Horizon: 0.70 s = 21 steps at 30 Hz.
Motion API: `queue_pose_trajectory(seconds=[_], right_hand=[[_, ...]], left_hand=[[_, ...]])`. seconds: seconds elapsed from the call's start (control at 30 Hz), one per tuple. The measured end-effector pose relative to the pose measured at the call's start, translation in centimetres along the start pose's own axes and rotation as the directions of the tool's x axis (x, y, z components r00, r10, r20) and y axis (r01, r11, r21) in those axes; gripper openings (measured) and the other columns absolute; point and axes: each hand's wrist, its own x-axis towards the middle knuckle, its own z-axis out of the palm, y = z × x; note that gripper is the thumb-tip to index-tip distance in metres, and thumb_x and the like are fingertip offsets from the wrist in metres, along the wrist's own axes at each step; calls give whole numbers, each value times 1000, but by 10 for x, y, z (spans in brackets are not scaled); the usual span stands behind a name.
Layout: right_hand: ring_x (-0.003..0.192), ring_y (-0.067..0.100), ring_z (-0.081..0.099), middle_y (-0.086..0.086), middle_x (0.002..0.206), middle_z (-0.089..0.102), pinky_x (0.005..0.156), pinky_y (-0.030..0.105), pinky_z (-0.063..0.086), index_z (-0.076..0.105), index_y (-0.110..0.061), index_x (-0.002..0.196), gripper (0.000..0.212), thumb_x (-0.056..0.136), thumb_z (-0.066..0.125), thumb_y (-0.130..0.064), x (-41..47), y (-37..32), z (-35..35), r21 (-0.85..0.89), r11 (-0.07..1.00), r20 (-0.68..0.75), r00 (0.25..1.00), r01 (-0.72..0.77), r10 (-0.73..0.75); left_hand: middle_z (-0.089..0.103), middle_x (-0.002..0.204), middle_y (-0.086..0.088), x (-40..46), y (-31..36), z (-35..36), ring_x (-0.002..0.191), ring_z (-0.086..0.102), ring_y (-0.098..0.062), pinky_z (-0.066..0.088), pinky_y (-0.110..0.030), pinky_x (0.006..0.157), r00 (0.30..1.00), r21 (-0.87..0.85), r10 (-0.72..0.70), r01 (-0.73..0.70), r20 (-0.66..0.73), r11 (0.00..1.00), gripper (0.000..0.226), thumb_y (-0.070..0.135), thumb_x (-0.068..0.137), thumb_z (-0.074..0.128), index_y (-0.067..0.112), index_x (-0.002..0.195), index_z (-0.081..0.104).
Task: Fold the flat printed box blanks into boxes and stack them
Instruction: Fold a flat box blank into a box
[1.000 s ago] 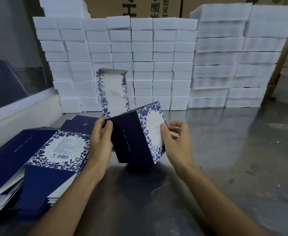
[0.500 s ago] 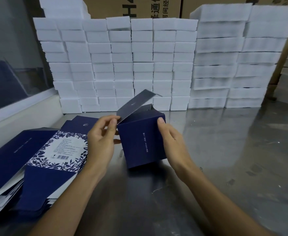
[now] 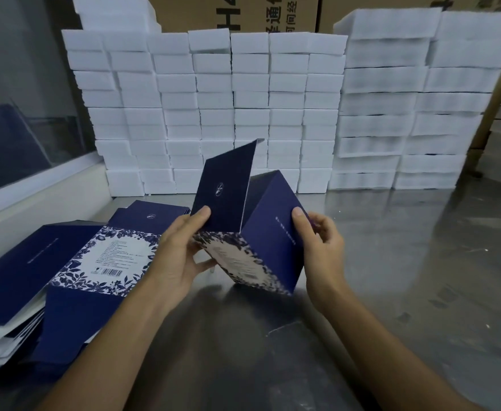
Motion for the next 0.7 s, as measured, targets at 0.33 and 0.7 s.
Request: queue_pose_trajectory(seconds=[0.33, 0.7], right_hand=[[78, 13, 71, 6, 102, 76, 63, 25, 55, 71, -16, 102, 23, 94, 67, -38, 3, 1, 6, 48, 997, 0, 998, -62, 62], [86, 15, 72, 3, 103, 75, 72, 32, 54, 63, -15, 121, 75, 64, 75, -62, 2, -1, 9, 167, 981, 65, 994, -102, 92]], left_hand=[[67, 123, -14, -10, -13, 6, 115, 64, -36, 46, -62, 95, 941, -273, -147, 235, 306, 933, 61, 42, 60, 85, 15, 114, 74], [61, 135, -11, -8, -24, 5, 122, 58, -39, 35, -70, 99, 909, -345, -153, 298, 388, 890, 61, 57, 75, 68, 20, 123, 68]])
